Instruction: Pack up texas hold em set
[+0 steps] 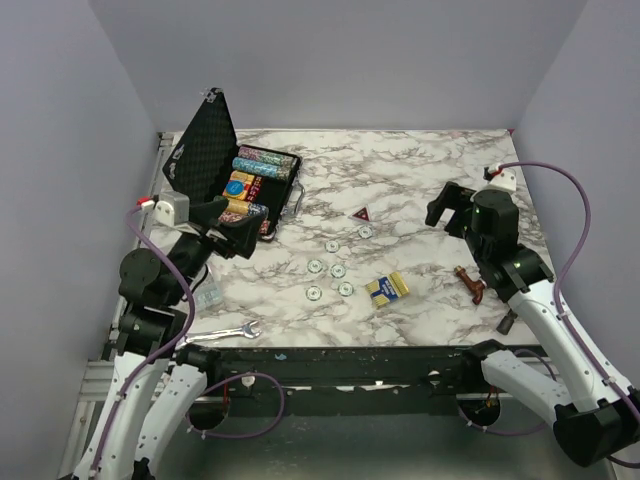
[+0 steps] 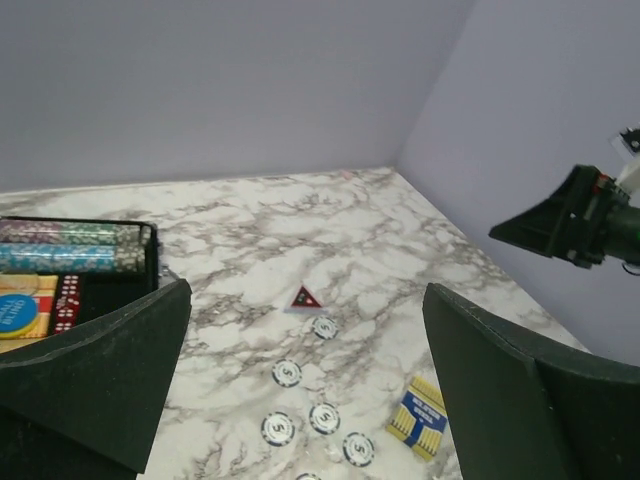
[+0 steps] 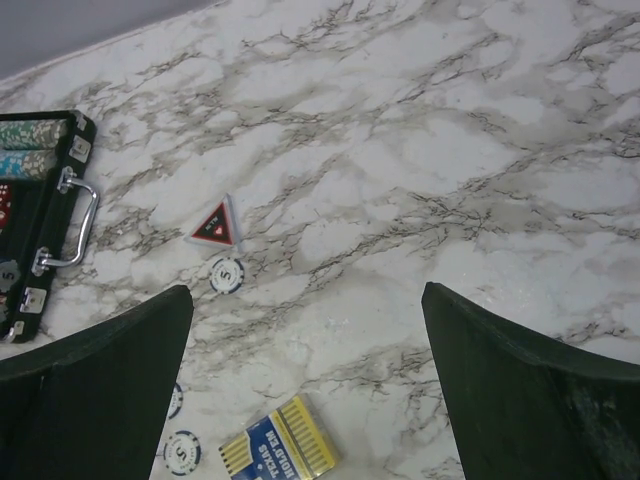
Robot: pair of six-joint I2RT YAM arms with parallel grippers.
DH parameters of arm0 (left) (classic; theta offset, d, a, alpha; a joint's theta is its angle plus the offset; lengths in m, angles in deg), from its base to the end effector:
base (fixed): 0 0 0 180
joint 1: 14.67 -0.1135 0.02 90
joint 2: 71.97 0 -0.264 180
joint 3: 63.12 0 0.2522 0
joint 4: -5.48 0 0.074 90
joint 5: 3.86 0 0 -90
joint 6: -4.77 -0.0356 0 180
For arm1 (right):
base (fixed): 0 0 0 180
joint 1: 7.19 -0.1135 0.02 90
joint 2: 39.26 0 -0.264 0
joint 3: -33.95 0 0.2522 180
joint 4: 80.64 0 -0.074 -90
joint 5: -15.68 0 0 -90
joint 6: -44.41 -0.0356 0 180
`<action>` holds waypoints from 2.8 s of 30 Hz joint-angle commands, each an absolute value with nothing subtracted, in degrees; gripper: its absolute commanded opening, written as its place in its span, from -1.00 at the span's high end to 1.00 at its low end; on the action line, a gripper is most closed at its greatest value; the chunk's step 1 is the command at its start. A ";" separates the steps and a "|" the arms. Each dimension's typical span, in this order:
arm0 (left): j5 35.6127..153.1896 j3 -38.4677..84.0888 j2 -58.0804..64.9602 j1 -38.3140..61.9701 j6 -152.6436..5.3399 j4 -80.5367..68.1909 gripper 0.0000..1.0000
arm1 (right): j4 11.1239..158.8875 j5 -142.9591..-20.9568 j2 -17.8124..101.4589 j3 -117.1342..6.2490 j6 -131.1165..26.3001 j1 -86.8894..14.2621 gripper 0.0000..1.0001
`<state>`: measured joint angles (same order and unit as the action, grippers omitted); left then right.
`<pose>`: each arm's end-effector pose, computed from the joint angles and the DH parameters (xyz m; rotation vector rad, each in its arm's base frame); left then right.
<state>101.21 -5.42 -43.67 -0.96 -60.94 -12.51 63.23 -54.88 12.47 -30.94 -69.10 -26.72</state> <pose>0.1081 -0.0359 0.3839 0.0962 1.4143 -0.7318 0.1935 0.0561 0.3362 0.2871 1.9299 0.1620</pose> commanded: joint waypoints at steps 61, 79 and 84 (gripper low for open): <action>81.24 38.49 45.32 51.08 -80.57 -33.98 -0.95 | 65.39 -54.01 -18.52 -20.07 -72.15 -26.70 -1.00; 81.05 39.67 47.83 51.25 -80.31 -34.12 -0.60 | 65.84 -54.55 -17.65 -19.63 -72.71 -26.65 -1.00; 80.74 39.69 48.00 51.25 -80.24 -33.87 -0.46 | 65.87 -54.46 -17.69 -19.54 -72.74 -26.69 -1.00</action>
